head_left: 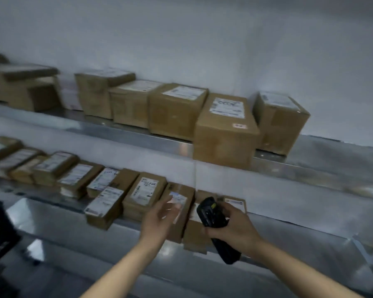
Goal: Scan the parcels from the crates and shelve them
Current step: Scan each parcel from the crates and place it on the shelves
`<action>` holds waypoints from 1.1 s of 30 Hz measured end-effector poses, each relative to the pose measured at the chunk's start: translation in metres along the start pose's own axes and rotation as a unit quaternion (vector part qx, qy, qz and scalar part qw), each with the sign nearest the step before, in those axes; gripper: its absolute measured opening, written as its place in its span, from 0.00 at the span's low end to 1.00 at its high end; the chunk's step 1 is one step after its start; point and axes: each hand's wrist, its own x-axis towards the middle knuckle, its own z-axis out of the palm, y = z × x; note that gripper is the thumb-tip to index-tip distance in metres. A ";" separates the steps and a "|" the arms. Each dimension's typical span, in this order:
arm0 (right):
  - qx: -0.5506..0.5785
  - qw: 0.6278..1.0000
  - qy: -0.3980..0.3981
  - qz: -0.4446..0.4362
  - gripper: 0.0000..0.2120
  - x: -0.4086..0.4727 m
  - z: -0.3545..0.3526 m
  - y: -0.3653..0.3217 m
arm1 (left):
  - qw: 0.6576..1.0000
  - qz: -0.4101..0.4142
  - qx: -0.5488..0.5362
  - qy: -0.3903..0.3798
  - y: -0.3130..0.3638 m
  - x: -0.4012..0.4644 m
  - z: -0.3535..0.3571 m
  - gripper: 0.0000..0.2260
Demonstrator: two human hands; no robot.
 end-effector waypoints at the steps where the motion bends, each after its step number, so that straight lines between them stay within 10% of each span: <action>1: -0.007 1.000 -0.012 -0.005 0.29 0.000 0.018 -0.020 | 1.000 -0.001 -0.010 0.017 0.003 -0.006 -0.030 0.16; 16: -0.016 0.959 -0.234 -0.161 0.23 -0.019 0.416 -0.357 | 0.933 -0.082 0.032 0.348 -0.042 -0.149 -0.537 0.17; 24: -0.019 0.930 -0.321 -0.179 0.43 0.052 0.599 -0.407 | 0.900 -0.157 0.010 0.407 -0.116 -0.121 -0.689 0.19; 33: -0.052 0.921 -0.360 -0.139 0.28 0.194 0.749 -0.442 | 0.881 -0.207 -0.020 0.426 -0.194 0.013 -0.818 0.23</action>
